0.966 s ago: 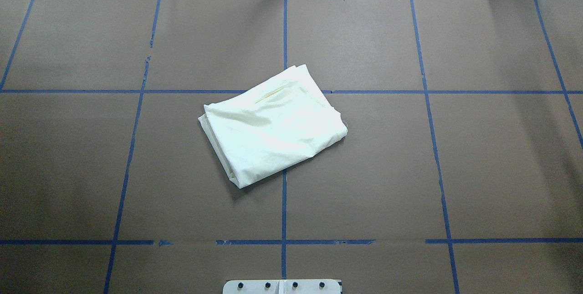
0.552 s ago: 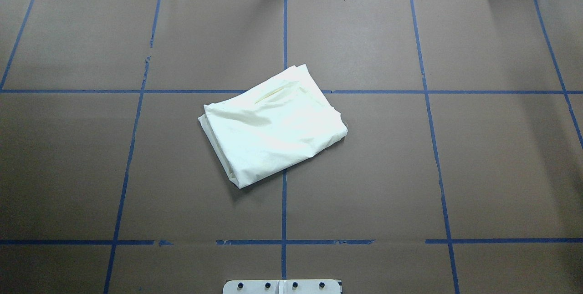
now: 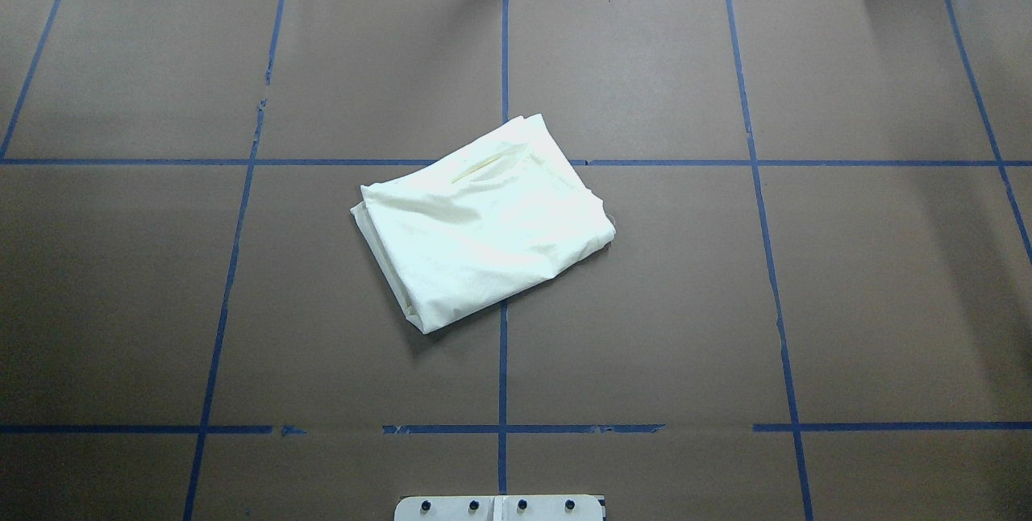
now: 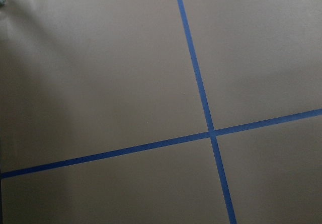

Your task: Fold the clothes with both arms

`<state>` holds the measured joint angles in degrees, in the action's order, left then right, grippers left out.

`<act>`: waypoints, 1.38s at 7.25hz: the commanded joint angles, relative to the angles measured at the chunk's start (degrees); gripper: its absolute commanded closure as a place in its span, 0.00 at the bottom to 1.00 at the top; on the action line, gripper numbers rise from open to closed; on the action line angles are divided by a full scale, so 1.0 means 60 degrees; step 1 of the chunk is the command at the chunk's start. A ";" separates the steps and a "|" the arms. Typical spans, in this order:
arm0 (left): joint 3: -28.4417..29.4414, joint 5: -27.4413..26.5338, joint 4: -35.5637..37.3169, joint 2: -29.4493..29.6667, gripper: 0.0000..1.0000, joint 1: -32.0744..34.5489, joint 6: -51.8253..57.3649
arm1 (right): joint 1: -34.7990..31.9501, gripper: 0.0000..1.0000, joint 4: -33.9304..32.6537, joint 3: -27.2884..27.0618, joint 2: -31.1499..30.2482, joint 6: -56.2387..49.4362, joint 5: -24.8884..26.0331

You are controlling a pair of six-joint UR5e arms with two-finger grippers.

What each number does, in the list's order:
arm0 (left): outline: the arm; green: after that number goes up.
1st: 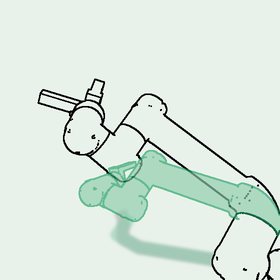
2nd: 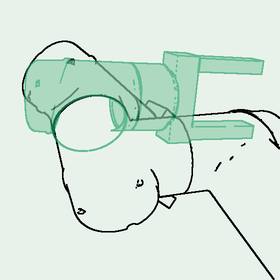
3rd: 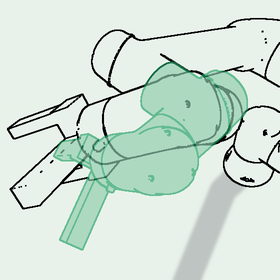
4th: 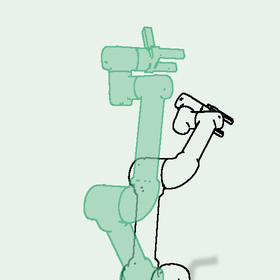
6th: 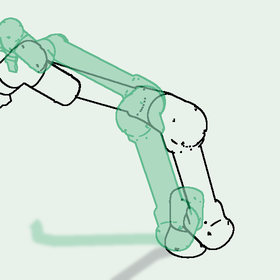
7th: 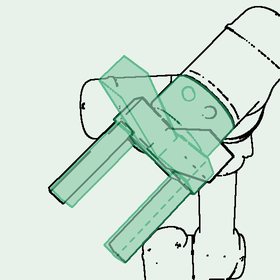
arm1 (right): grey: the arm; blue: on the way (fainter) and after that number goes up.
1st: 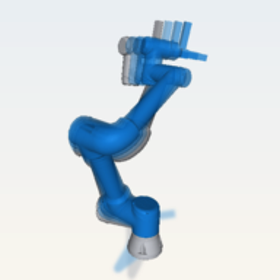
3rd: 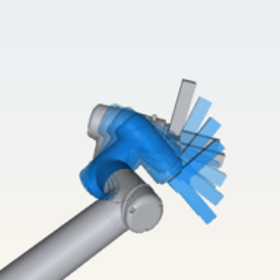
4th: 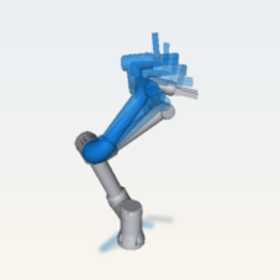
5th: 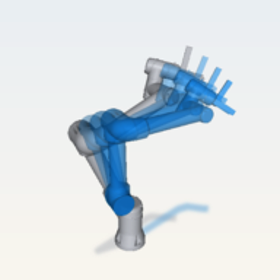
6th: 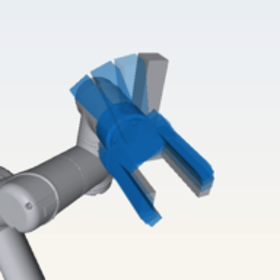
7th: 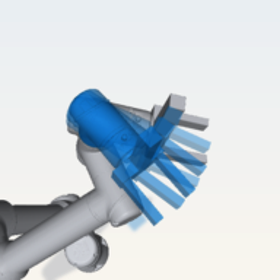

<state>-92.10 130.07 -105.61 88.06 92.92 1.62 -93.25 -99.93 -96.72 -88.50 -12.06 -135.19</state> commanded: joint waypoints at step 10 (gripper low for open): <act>-0.0851 0.0104 0.2221 -0.0219 0.00 -0.0574 0.0022 | -0.0001 0.00 0.0058 0.0153 -0.0352 0.0370 -0.0027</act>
<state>-97.20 130.69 -91.88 86.78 90.51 1.73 -93.25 -99.59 -95.82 -90.64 -9.85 -135.35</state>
